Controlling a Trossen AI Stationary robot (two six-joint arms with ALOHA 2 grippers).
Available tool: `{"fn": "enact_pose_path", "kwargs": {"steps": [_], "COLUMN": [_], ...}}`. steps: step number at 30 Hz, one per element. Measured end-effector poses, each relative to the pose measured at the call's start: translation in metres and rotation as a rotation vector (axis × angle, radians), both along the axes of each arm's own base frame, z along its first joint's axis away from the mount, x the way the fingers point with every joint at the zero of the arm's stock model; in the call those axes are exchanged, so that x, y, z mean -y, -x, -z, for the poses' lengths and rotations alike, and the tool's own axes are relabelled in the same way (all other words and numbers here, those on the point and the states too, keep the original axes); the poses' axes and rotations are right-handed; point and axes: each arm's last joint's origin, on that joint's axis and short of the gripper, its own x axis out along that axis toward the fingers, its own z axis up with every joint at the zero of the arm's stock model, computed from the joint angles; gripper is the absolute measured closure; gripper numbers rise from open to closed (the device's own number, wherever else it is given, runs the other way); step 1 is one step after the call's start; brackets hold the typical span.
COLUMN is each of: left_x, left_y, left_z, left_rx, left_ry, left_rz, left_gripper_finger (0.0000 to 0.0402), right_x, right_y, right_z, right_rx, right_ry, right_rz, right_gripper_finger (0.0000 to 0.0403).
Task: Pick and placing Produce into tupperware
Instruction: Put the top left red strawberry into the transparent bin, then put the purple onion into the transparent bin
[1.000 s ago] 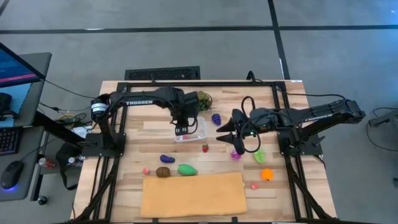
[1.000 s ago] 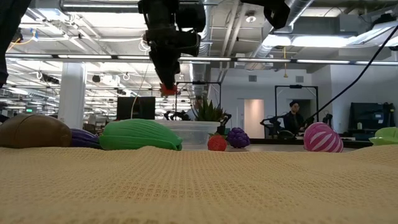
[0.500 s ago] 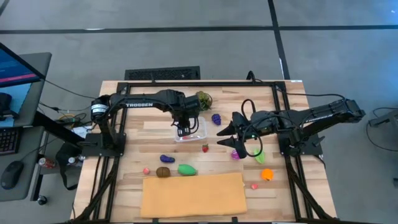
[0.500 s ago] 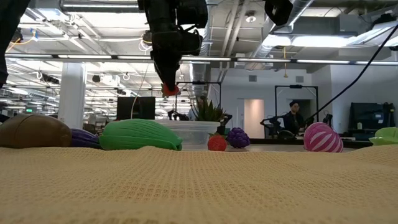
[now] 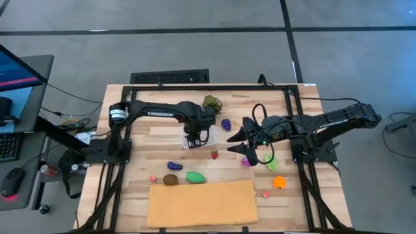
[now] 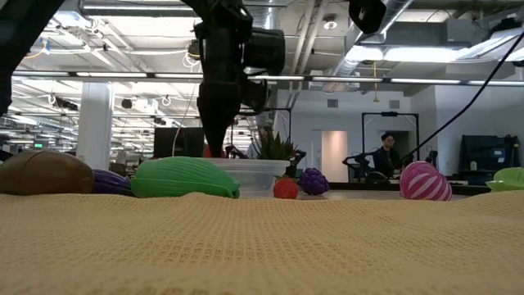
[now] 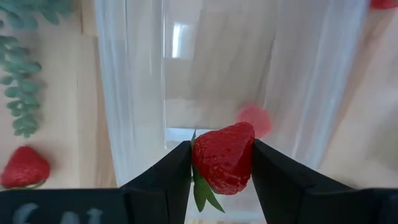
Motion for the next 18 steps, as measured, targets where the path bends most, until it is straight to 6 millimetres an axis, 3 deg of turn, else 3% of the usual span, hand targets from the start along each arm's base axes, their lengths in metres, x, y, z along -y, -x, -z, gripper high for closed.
{"fn": "enact_pose_path", "kwargs": {"steps": [7, 18], "left_x": [-0.0001, -0.0004], "left_y": [0.0003, 0.0015], "left_z": [-0.0023, -0.0031], "left_rx": [0.009, 0.002], "left_ry": [-0.004, -0.003], "left_rz": [0.011, 0.024], "left_gripper_finger": [0.0257, 0.0196], "right_x": [-0.0044, -0.0039], "right_y": [0.0009, 0.0007], "right_z": [0.0000, -0.0001], "right_rx": [0.000, 0.001], "right_ry": [0.000, -0.002], "right_rz": [-0.018, -0.015], "right_gripper_finger": [0.0226, 0.0226]}}
